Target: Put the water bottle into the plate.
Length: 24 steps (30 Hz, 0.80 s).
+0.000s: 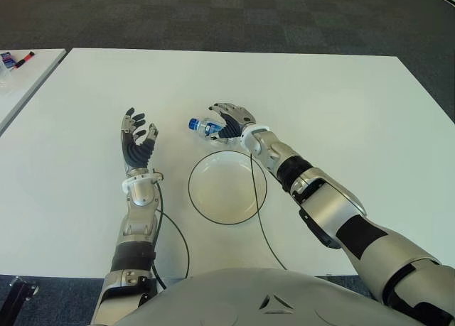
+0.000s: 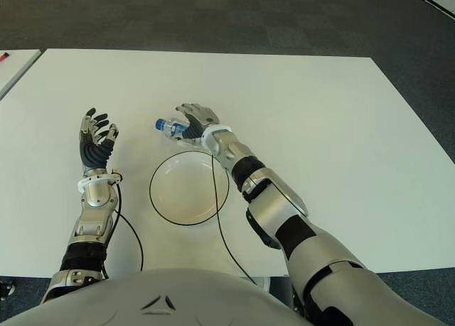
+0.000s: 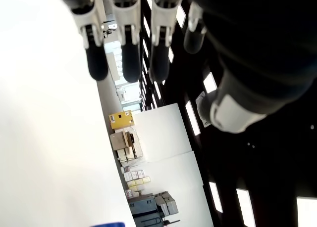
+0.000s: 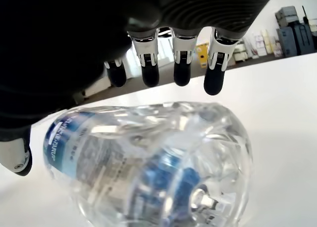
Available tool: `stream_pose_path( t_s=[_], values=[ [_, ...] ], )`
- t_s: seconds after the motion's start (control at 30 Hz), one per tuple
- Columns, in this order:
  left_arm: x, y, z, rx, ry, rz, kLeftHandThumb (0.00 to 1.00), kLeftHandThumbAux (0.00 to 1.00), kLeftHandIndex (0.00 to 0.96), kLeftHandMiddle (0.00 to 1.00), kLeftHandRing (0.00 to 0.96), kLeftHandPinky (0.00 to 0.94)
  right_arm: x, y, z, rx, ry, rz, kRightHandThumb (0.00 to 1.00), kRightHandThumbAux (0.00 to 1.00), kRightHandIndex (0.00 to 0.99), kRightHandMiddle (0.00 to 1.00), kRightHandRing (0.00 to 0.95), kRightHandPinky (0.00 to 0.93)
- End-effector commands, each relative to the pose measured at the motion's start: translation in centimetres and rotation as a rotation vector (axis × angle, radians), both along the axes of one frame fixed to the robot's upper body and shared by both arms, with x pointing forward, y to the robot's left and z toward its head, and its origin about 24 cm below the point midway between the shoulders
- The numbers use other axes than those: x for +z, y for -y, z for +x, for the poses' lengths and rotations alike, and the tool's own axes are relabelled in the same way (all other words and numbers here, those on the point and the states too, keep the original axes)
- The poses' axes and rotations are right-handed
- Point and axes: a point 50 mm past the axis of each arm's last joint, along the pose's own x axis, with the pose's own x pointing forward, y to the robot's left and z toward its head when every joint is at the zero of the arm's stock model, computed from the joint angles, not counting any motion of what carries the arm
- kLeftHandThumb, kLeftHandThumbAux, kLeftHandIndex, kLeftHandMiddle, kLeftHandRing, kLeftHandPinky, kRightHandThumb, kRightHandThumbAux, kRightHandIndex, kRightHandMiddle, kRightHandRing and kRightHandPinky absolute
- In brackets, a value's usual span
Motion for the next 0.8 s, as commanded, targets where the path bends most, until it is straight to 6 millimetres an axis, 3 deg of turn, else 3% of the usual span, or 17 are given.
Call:
stream_pose_path(
  t_s=[0.03, 0.8],
  values=[
    [-0.18, 0.34, -0.23, -0.008, -0.019, -0.002, 0.478, 0.637, 0.111, 0.223, 0.231, 0.249, -0.56, -0.06, -0.52, 0.008, -0.009, -0.017, 0.160, 0.435, 0.039, 0.058, 0.083, 0.165],
    [0.12, 0.59, -0.09, -0.028, -0.013, 0.005, 0.497, 0.621, 0.116, 0.223, 0.227, 0.250, -0.25, -0.53, -1.01, 0.017, -0.008, -0.006, 0.168, 0.463, 0.047, 0.061, 0.091, 0.166]
  ],
)
